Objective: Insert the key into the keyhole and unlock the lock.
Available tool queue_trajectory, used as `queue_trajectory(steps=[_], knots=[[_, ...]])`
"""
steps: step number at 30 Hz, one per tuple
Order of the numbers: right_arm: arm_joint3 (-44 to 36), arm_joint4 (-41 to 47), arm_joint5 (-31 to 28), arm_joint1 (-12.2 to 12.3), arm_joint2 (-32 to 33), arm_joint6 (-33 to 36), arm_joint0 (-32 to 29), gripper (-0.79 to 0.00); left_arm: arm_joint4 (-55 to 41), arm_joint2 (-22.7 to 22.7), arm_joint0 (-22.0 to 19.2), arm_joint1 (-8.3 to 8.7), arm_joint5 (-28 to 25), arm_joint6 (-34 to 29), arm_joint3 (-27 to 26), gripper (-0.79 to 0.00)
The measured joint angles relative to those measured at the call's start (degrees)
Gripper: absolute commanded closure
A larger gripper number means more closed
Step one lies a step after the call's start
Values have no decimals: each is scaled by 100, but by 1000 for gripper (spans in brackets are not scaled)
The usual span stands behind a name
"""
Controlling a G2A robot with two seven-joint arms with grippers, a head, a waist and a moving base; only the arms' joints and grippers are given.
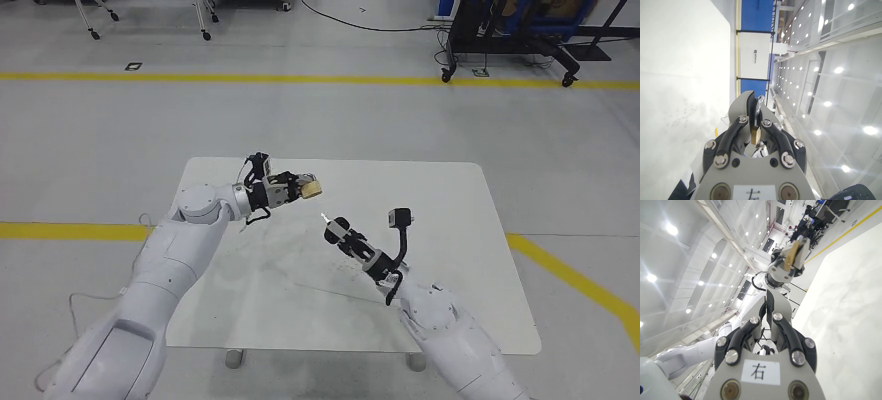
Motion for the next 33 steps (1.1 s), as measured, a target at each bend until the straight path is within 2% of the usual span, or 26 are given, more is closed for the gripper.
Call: queue_trajectory(steps=[5,15,33], knots=[[-86,-154,443,-77,-177,-553,-15,0,360,-126,267,82,-119,343,-481,0],[123,-339,717,-250,-540,-1241,197,0,939,-256,702,155,-80,1158,-1192,0],[530,-324,949,-452,-694,-1563,514,0,1193,-337,880,165,133,1201,-1435,0]])
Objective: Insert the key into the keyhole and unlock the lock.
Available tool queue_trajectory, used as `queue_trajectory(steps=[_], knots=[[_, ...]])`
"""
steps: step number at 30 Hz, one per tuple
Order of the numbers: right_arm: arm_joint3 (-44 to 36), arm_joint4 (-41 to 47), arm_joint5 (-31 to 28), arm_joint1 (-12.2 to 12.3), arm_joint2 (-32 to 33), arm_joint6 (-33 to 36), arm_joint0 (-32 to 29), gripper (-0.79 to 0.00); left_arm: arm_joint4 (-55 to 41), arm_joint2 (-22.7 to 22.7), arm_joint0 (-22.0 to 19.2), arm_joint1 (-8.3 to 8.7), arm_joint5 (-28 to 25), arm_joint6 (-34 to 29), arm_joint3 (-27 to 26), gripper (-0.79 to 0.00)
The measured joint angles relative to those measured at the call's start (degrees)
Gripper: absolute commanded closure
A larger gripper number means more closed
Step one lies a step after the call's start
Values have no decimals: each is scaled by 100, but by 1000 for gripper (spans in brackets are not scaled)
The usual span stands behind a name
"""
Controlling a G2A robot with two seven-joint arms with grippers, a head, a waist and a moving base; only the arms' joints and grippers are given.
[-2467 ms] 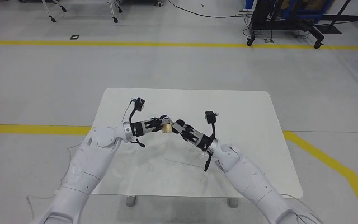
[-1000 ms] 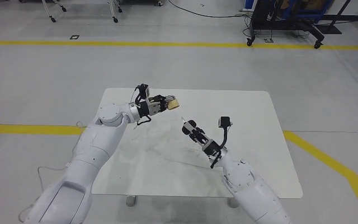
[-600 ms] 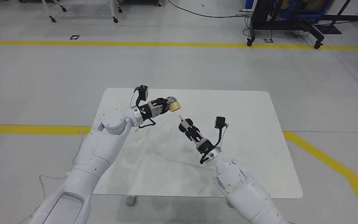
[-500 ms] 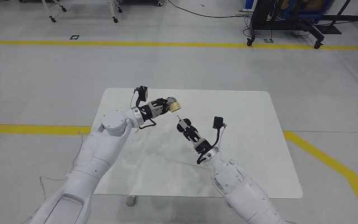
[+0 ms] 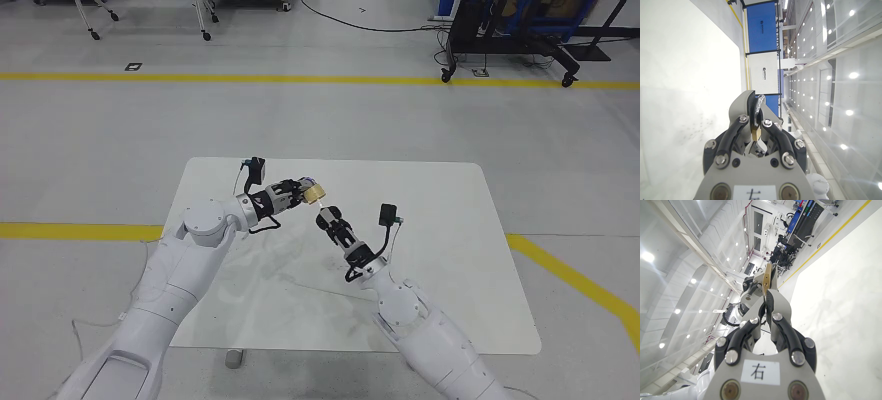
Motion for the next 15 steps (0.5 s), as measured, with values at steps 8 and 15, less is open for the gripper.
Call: queue_trajectory(steps=[8,15], knots=[[27,62,-95,-32,44,172,-19,0,37,-33,-1,-14,-7,27,6,0],[18,76,-77,-52,112,258,-27,0,99,-40,-13,-26,-55,-12,24,0]])
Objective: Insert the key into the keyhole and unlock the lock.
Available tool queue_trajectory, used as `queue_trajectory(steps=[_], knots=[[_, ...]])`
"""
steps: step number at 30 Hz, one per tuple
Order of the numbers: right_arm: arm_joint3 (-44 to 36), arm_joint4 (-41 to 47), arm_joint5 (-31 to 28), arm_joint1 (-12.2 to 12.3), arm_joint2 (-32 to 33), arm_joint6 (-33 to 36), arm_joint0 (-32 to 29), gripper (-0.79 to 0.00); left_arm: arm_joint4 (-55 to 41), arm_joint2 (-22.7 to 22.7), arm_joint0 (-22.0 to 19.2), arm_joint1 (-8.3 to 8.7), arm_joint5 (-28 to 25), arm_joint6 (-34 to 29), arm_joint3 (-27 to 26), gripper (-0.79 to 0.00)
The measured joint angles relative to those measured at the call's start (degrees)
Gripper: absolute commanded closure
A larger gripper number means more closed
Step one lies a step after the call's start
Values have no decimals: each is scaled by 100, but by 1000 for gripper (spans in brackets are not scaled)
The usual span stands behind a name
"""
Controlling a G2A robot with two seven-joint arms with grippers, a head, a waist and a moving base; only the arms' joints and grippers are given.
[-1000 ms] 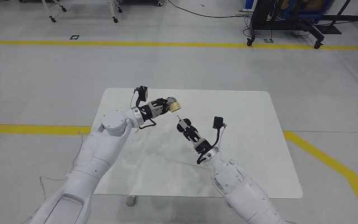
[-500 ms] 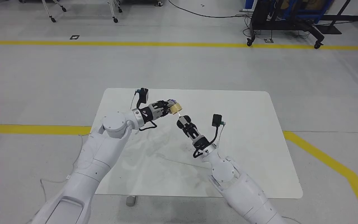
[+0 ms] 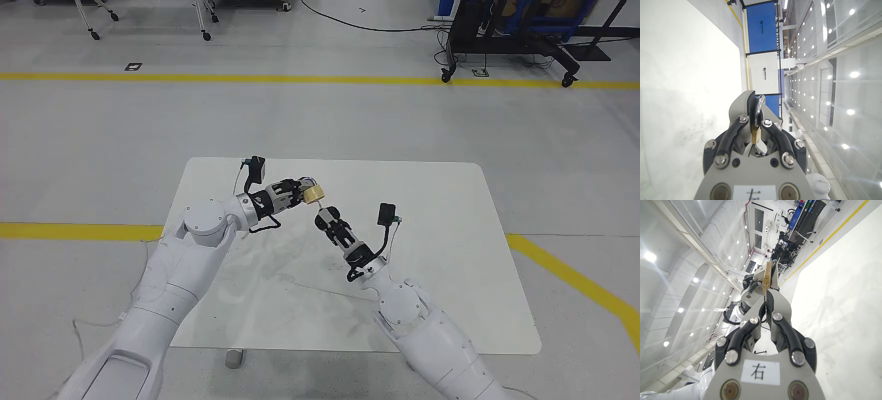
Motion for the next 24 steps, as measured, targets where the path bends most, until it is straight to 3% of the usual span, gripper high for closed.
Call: queue_trajectory(steps=[18,24], knots=[[89,-93,28,-53,75,285,10,0,278,46,-52,-37,-239,-91,41,0],[34,-260,-214,61,291,1169,-123,0,296,-39,-68,-18,-315,-239,26,0]])
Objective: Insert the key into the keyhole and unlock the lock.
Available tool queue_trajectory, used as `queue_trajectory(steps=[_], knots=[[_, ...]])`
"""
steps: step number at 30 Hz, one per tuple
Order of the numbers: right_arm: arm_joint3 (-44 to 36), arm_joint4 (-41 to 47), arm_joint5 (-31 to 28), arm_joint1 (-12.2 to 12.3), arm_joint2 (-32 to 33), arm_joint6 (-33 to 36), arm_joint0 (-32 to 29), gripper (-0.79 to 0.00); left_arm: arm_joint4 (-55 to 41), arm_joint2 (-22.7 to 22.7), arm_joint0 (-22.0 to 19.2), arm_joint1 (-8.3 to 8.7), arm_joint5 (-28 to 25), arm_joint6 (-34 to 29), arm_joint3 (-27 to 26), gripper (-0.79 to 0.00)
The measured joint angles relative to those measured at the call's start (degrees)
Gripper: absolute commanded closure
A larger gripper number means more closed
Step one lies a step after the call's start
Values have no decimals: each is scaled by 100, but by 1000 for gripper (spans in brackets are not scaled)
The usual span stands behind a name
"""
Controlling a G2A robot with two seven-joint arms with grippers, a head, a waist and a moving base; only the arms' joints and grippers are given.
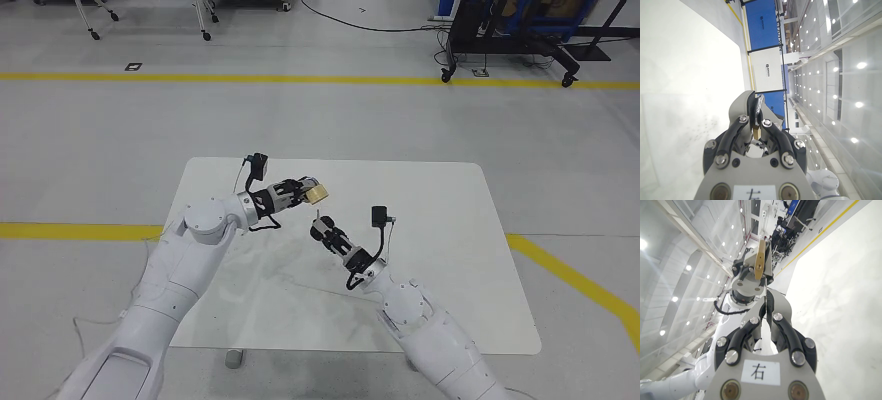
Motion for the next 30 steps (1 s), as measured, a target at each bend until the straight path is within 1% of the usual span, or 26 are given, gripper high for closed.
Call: queue_trajectory(steps=[2,5,11,15,20,30], knots=[[-13,-68,-171,68,160,436,-40,0,106,-10,1,19,-119,-149,-57,0],[-85,-208,-317,153,410,816,-101,0,348,29,31,36,-196,-232,-145,0],[-374,-135,-497,253,735,1176,-288,0,524,87,51,39,-267,-341,-226,0],[-472,-173,-347,284,803,1309,-324,0,511,87,56,41,-326,-453,-230,0],[-532,-196,-145,292,715,1518,-293,0,495,69,63,43,-339,-487,-221,0],[-511,-104,-15,289,683,1418,-221,0,533,60,90,52,-359,-563,-259,0]])
